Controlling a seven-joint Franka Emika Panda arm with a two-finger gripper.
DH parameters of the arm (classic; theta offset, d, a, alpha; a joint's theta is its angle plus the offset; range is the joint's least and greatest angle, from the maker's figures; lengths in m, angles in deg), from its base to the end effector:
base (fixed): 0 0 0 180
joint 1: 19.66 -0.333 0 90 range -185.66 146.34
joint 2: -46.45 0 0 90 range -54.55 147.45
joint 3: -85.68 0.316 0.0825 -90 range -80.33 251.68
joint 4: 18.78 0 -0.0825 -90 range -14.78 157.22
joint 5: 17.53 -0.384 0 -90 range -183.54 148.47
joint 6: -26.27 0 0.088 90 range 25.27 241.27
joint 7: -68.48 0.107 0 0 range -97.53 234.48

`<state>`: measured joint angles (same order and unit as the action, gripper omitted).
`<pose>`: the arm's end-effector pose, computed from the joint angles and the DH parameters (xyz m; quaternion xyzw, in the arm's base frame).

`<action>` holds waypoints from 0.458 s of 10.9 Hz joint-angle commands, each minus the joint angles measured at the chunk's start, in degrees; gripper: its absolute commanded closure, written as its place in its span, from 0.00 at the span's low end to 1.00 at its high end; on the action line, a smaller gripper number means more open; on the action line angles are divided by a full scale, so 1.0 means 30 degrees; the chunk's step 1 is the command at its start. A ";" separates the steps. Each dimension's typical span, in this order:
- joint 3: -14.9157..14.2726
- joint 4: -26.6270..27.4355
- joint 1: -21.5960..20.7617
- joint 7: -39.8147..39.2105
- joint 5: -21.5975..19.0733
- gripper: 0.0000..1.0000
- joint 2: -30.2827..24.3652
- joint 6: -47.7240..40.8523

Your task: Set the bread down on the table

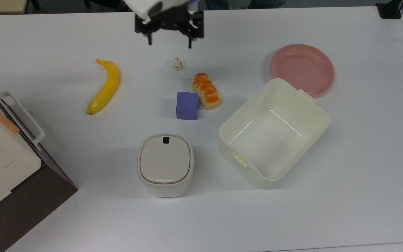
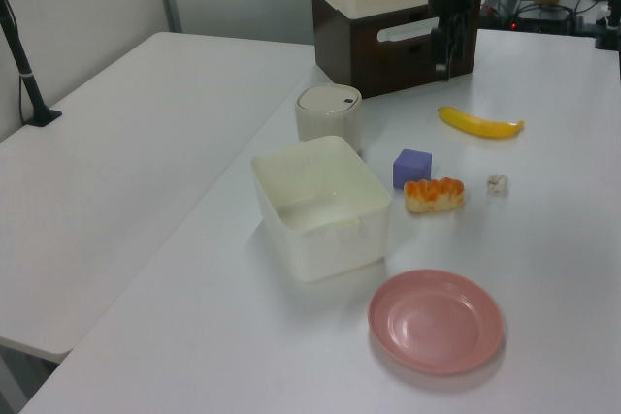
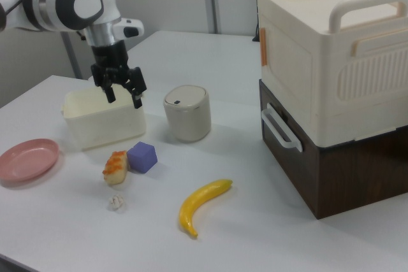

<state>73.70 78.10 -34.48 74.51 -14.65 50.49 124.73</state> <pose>0.5796 0.0274 0.5410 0.9990 -0.0235 -0.0182 0.0336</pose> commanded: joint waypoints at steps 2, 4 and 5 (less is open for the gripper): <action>0.1469 -0.0361 0.1947 -0.1334 -0.0022 0.00 -0.0173 -0.0153; 0.1824 -0.0360 0.2303 -0.1485 -0.0022 0.00 -0.0115 -0.0153; 0.1825 -0.0389 0.2332 -0.1485 -0.0051 0.00 -0.0144 -0.0153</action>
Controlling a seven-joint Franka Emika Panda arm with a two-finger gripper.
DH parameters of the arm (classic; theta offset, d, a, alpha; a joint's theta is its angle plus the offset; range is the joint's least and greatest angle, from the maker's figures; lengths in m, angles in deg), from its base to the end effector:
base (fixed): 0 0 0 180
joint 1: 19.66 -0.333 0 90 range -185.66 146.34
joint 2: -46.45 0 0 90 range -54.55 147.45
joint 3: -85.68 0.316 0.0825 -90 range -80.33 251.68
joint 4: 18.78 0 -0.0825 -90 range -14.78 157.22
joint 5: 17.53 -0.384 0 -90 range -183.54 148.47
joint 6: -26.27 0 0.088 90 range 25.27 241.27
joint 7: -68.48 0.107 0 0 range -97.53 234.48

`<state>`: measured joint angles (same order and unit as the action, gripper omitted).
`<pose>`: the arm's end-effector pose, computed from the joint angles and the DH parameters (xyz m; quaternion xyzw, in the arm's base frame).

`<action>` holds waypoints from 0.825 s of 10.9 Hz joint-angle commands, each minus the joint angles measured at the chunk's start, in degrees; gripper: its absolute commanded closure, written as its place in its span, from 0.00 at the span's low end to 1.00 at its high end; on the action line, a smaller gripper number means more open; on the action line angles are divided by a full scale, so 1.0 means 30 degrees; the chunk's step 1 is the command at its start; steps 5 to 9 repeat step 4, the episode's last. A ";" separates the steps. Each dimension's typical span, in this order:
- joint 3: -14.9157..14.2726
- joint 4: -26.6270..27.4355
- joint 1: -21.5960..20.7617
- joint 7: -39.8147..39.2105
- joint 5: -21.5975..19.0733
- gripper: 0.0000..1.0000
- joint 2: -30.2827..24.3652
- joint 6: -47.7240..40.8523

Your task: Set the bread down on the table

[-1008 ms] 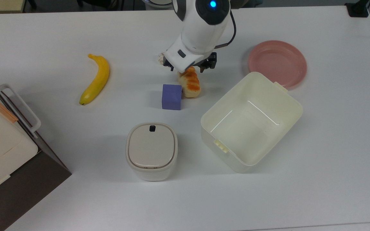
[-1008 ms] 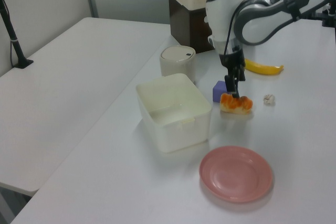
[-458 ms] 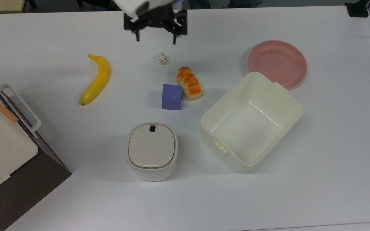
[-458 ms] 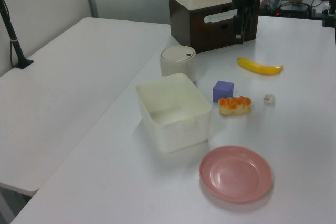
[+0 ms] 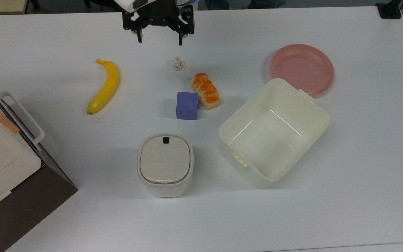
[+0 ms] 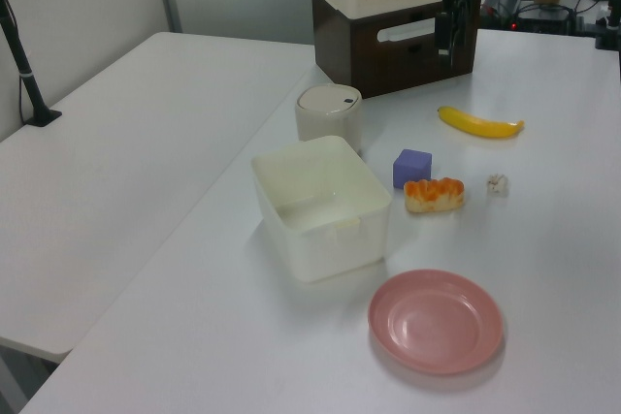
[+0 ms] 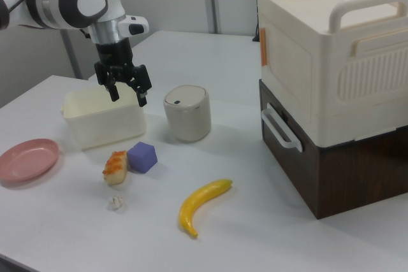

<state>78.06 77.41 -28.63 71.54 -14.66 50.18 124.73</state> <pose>0.5804 0.0111 0.5493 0.9994 -0.0108 -0.0113 0.0295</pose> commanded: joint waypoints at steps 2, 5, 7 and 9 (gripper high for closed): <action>0.0372 -0.0219 0.0439 -0.0465 -0.0049 0.00 -0.0100 -0.0153; 0.0372 -0.0248 0.0527 -0.0465 -0.0049 0.00 -0.0130 -0.0211; 0.0372 -0.0248 0.0527 -0.0465 -0.0049 0.00 -0.0130 -0.0211; 0.0372 -0.0248 0.0527 -0.0465 -0.0049 0.00 -0.0130 -0.0211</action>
